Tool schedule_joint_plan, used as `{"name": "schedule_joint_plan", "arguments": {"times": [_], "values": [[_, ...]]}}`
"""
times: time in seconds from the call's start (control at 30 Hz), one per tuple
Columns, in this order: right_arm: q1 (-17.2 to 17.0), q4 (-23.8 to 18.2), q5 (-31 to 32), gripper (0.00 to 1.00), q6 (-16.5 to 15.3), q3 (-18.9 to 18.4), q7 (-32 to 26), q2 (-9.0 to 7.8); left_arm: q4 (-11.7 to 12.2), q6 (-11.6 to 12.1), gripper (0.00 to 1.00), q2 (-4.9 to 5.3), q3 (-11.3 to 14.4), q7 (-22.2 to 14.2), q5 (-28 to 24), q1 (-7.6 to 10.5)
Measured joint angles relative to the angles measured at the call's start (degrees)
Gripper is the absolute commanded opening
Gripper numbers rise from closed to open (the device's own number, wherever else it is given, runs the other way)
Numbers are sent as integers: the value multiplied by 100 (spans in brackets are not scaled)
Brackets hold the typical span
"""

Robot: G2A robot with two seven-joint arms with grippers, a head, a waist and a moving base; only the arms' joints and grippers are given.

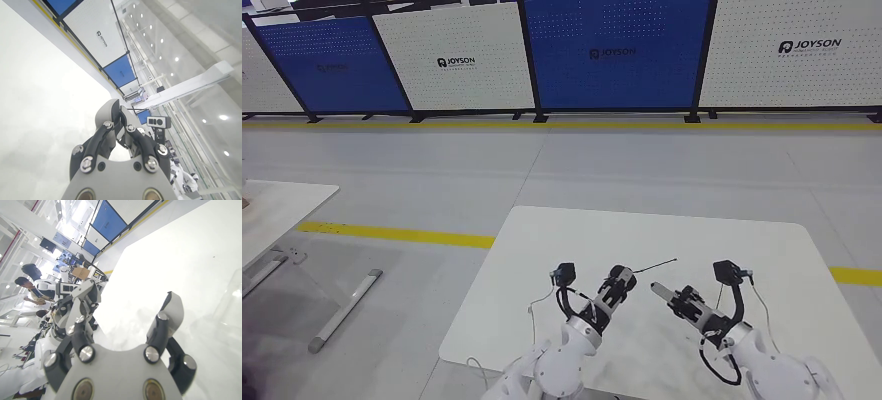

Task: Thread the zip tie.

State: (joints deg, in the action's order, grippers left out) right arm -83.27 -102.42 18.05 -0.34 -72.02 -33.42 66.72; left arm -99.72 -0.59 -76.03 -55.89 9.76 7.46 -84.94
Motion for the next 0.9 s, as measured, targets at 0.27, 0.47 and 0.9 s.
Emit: {"name": "schedule_joint_plan", "arguments": {"times": [0.27, 0.47, 0.9], "values": [[-30, 60, -128, 100, 125, -73, -8, -6, -40, 256, 0, 3, -21, 33, 34, -37], [25, 126, 390, 100, 190, 52, 368, -15, -38, 244, 0, -8, 12, -18, -45, -45], [248, 435, 1658, 100, -43, 328, 353, -18, -11, 182, 0, -40, 3, -99, -425, -24]]}}
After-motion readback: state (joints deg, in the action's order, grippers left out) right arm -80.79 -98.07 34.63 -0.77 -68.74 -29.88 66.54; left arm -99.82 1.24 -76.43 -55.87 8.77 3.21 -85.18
